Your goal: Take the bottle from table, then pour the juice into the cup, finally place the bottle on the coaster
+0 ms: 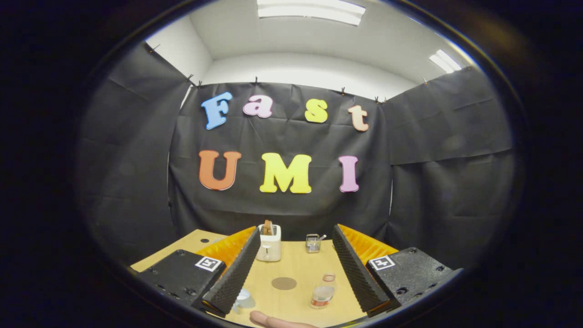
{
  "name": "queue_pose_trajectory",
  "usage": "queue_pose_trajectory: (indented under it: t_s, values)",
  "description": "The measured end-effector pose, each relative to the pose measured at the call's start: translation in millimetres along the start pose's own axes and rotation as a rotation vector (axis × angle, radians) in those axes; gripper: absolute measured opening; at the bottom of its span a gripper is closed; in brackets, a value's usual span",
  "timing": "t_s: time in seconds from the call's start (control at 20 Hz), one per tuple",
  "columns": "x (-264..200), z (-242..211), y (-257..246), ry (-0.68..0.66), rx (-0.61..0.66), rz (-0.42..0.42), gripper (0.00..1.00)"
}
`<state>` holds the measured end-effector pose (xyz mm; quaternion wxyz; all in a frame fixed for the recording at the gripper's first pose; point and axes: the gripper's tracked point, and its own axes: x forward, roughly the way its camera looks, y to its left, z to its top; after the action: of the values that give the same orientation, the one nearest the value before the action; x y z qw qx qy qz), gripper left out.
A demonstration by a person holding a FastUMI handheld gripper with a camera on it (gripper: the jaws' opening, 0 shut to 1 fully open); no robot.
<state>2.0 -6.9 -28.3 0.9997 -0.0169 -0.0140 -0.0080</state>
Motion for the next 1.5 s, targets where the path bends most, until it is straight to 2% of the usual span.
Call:
queue_pose_trajectory:
  t_s: [0.25,0.5,0.95,1.3,1.5]
  values:
    - [10.7,-28.2,-9.5,0.003,0.012,0.024,1.0]
    - [20.2,-66.4,-39.5,0.006,-0.021,-0.023,1.0]
    - [38.3,-137.0,-58.1,0.05,0.01,-0.003,1.0]
    - [58.7,-184.1,-80.7,0.072,0.014,-0.051,1.0]
    - [73.1,-210.0,-85.3,0.068,0.027,-0.041,1.0]
